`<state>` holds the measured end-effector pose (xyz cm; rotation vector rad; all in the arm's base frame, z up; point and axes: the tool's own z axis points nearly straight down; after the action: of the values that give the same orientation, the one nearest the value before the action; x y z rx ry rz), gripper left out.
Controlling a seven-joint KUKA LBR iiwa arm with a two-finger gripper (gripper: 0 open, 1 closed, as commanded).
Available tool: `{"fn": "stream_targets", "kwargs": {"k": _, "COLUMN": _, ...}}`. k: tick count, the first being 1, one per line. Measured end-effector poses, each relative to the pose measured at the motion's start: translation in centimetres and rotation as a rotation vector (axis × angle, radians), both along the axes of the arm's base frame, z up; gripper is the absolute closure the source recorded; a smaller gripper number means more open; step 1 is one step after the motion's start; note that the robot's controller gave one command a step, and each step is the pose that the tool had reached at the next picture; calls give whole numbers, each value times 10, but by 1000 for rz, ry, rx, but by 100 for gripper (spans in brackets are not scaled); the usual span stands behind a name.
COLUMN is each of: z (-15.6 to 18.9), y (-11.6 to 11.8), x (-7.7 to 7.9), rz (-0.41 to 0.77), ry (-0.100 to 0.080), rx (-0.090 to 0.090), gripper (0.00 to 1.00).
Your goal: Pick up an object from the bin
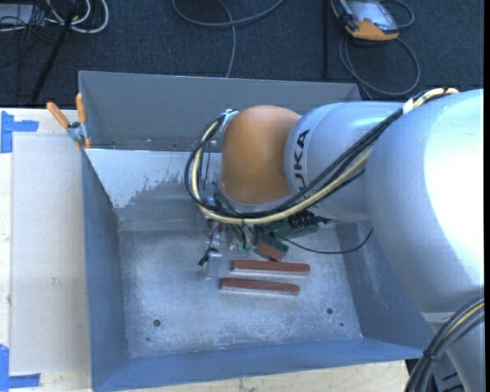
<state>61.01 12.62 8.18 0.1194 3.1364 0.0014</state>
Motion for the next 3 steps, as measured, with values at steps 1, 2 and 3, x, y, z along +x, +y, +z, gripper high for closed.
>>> {"fn": "stream_targets", "kwargs": {"k": 1, "z": 50, "y": 6, "x": 1, "rz": 18, "ry": 7, "rx": -2, "gripper": 0}}
{"fn": "stream_targets", "kwargs": {"k": 2, "z": 27, "y": -70, "x": -12, "rz": 167, "ry": 3, "rx": -1, "gripper": 0}}
{"fn": "stream_targets", "kwargs": {"k": 3, "z": -11, "y": -159, "x": -9, "rz": 24, "ry": 3, "rx": 0, "gripper": 0}}
